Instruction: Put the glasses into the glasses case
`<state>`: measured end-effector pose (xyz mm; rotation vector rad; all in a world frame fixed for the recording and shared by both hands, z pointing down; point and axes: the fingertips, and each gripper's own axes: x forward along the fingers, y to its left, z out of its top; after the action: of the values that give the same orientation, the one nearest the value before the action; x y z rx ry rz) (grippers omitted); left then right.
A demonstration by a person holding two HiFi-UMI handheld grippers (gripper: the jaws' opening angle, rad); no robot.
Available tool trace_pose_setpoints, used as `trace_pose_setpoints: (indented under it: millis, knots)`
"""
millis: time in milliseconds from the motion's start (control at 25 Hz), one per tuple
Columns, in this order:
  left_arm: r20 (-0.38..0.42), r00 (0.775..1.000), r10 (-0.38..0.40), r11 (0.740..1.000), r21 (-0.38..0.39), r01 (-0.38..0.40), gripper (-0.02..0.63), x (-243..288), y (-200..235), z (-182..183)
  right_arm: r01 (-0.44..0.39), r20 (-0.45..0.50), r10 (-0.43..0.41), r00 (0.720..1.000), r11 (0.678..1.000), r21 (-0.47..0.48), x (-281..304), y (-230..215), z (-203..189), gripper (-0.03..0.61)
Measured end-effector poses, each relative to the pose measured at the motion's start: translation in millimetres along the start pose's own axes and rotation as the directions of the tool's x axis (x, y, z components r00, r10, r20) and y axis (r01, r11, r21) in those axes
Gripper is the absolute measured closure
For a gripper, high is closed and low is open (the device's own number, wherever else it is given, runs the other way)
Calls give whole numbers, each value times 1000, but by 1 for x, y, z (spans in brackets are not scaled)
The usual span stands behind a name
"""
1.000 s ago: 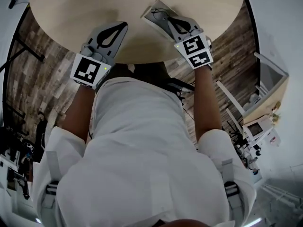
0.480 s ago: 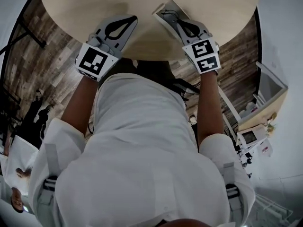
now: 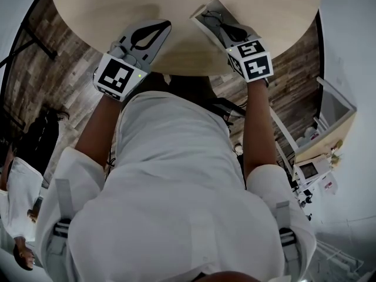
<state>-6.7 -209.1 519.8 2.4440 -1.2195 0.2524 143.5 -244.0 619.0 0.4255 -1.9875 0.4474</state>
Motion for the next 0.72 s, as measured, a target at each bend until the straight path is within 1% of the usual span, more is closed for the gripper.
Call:
trace_pose_setpoints:
  millis: [280,400,520,600,720]
  knots:
    - [-6,1000,14,1000,-17,-15,606,-5,4,-3,-37,-31,36,999,999,-21,9,8,-3,551]
    - [-10,1000,17,1000,-24,-17,606,-6,5,-6,-13,-39,11,999,998,-59,11,6,-1,549]
    - [-12,1000,17,1000,-23,-17,606,-9,4,-8,10,-34,-11,999,999,-34,6,-6,-2,551]
    - [-15,1000,18,999,-27,-18,606,-10,5,-9,9,-43,-11,999,999,-36,7,-9,-3,551]
    - [-23,999,30,999,-30,-31,606,-11,7,-11,-18,-50,16,999,999,-45,14,-3,-3,551]
